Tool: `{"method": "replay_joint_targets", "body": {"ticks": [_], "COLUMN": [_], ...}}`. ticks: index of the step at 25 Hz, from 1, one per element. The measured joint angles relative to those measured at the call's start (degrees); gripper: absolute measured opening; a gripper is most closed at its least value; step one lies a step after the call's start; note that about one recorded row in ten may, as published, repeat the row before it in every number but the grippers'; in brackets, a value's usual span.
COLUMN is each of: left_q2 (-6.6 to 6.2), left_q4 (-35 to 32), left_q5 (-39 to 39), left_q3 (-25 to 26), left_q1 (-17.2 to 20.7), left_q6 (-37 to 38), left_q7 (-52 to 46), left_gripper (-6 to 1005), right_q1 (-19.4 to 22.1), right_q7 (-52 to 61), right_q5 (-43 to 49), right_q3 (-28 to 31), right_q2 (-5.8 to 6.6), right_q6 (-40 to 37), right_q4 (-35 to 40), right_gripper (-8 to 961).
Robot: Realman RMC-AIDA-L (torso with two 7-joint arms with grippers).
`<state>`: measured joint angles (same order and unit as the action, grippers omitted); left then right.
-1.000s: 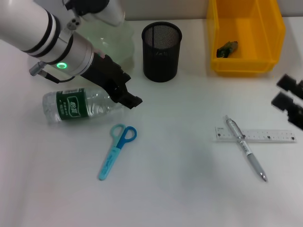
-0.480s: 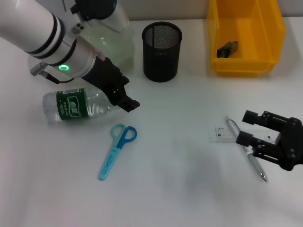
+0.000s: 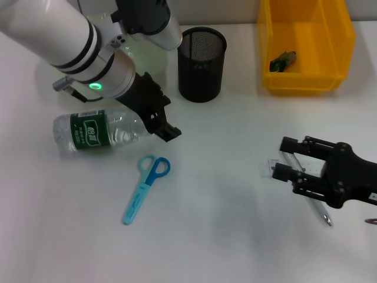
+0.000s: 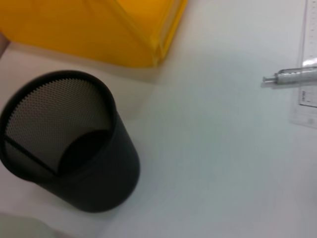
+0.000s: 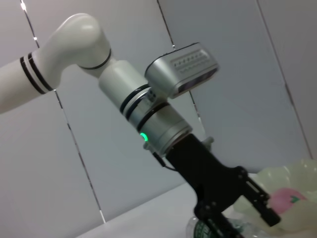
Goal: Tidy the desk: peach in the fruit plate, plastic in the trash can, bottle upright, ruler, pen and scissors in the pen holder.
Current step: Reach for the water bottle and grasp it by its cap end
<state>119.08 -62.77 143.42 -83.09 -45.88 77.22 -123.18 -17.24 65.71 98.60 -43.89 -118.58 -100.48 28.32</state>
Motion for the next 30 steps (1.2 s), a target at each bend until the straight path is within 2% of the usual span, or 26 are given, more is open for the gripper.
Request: {"method": "replay_joint_targets", "body": {"ticks": [3,15,20,30], "left_q2": [0.01,0.00,0.08,0.10], "left_q4": [0.1,1.6,6.5,8.0], "left_q5": [1.0,3.3,5.1,5.3], "left_q3": [-1.0,-1.8,-3.3,-5.0], "left_q1": [-0.8,-1.6,-3.1,-3.4], "left_q6": [-1.4,-3.3,-5.9,-7.7], "left_q7": [0.1,-0.1,-0.4,-0.4], "left_gripper": [716,714,714,713], "right_q1": [-0.6,-2.4,-2.7,-3.9], "right_q7": [0.0,-0.3,-0.2,0.0], "right_q5": [0.3,0.4,0.4,0.4], "right_q3": [0.0,-0.1,-0.1,-0.1], "right_q2": [-0.36,-0.42,-0.42,-0.46], "right_q6": [0.1,0.1,0.1,0.2], "right_q4": [-0.1,-3.0,-3.0,-3.5], "right_gripper": [637,637,637,637]}}
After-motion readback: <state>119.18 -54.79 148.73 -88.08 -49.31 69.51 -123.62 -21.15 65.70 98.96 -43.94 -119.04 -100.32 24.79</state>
